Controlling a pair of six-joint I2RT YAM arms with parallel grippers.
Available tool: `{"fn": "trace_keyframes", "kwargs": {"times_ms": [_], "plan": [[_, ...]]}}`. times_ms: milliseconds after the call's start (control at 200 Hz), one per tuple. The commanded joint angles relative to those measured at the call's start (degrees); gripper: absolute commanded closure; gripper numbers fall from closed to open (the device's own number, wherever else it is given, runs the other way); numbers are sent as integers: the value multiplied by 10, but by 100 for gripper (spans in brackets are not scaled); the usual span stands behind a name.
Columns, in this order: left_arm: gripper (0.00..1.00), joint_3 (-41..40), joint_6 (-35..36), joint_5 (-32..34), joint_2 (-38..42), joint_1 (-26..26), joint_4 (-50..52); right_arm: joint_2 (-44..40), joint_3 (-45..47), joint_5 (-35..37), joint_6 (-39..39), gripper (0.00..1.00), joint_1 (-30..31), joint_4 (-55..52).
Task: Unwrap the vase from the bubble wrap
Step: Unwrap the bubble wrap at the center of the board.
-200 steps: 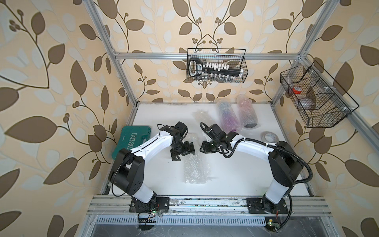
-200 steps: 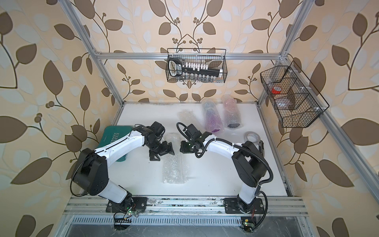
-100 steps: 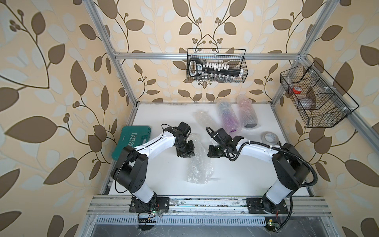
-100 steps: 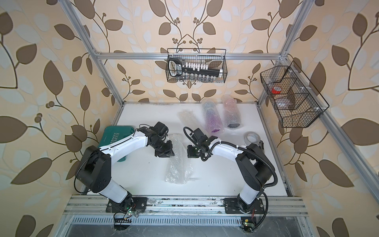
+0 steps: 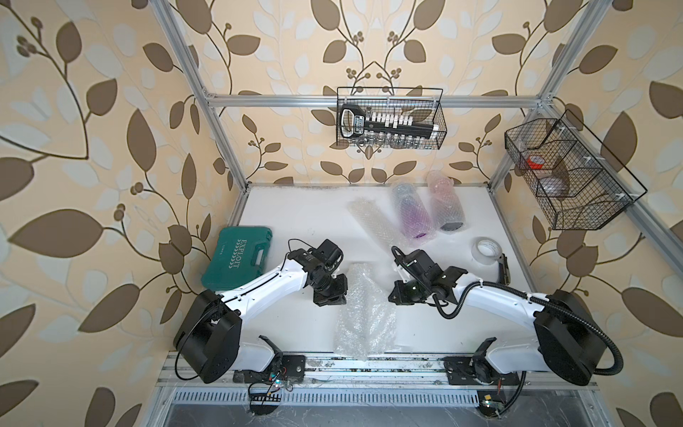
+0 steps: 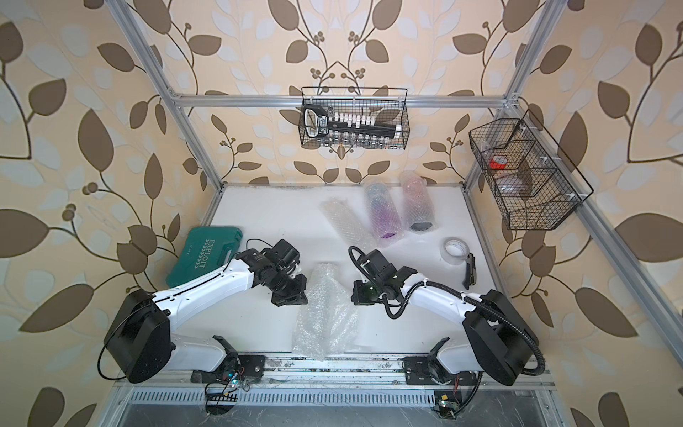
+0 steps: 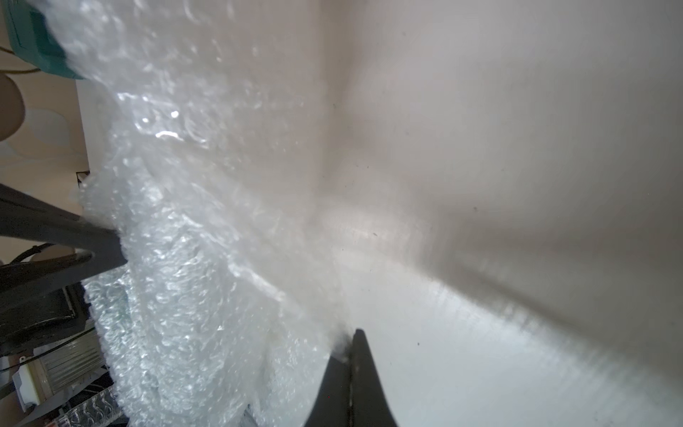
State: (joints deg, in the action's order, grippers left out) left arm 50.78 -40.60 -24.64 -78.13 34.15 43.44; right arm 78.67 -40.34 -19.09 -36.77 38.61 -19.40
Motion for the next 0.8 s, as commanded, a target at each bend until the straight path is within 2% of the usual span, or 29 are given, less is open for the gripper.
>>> {"fn": "trace_keyframes", "kwargs": {"times_ms": [0, 70, 130, 180, 260, 475, 795], "plan": [[96, -3, -1, 6, -2, -5, 21, 5, -8, 16, 6, 85, -2, -30], [96, 1, -2, 3, -10, -5, 13, 17, -25, 22, 5, 70, -3, -38], [96, 7, -1, 4, -17, -5, 12, 22, -41, 28, 4, 62, -2, -42], [96, 12, 1, 5, -21, -5, 14, 23, -56, 34, 3, 49, -2, -45], [96, 17, 4, 2, -24, -5, 16, 24, -82, 39, 8, 39, -2, -53], [96, 29, 3, -2, -27, -3, 18, 60, -139, 40, 30, 37, 8, -56], [95, 52, 3, 2, -35, 5, 29, 108, -176, 54, 65, 39, 25, -81]]}}
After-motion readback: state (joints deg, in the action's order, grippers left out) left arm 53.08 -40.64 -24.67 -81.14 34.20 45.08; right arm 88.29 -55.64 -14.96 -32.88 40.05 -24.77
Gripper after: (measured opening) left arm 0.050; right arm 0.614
